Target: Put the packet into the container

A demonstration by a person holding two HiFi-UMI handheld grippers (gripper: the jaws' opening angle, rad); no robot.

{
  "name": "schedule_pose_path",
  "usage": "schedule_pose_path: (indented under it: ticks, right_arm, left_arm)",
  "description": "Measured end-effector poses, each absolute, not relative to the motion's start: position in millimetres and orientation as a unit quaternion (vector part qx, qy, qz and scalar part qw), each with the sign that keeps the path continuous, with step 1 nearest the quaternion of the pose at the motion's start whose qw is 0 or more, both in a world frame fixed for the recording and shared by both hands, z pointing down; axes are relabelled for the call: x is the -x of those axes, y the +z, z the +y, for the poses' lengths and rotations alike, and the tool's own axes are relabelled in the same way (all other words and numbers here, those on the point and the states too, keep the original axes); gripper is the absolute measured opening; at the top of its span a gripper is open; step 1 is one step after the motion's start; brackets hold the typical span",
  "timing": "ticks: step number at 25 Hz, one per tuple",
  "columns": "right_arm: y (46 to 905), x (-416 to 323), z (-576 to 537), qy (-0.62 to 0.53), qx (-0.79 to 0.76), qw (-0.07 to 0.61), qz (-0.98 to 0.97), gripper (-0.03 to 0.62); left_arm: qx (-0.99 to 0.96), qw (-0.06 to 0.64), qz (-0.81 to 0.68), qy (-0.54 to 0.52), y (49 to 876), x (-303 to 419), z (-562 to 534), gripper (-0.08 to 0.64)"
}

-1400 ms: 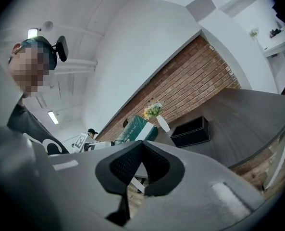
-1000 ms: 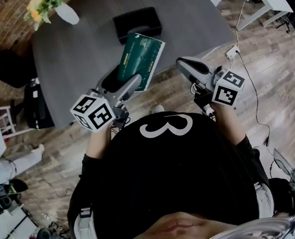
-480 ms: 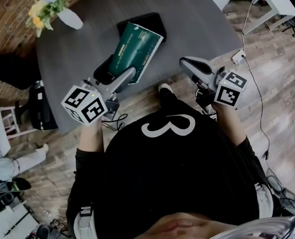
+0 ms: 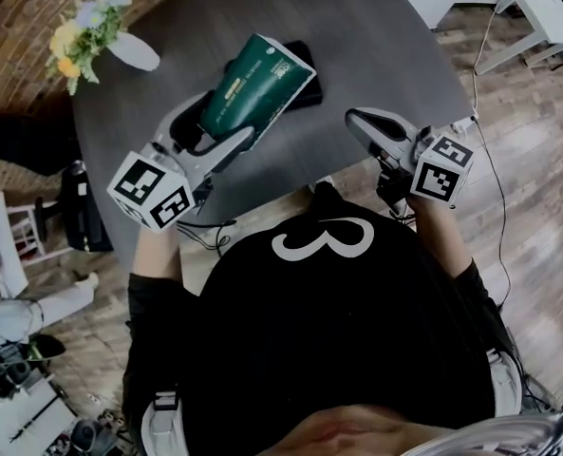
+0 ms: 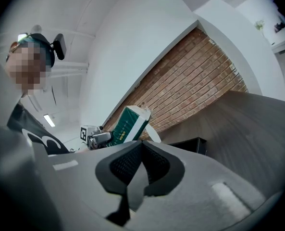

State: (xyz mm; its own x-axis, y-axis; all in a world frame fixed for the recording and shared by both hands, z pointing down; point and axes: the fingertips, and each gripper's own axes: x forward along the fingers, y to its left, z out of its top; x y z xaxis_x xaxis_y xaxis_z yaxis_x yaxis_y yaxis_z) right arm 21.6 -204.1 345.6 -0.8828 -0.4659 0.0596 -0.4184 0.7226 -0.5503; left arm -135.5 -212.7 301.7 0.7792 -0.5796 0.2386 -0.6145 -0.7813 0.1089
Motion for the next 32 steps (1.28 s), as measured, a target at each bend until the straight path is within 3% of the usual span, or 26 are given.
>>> schedule_pose_path:
  ticks: [14,32]
  right_arm:
    - [362.7,-29.0,-279.4,-0.312,0.238,0.016,0.920,0.002]
    - [407.9,-35.0,-317.4,-0.356,0.254,-0.010,0.899,0.002]
  left_arm:
    - [-0.944,0.037,-0.254,0.209,352.8,130.0,-289.4,0.365]
    - [-0.939,0.068,-0.144,0.306,448.6,129.4,-325.1,0.365]
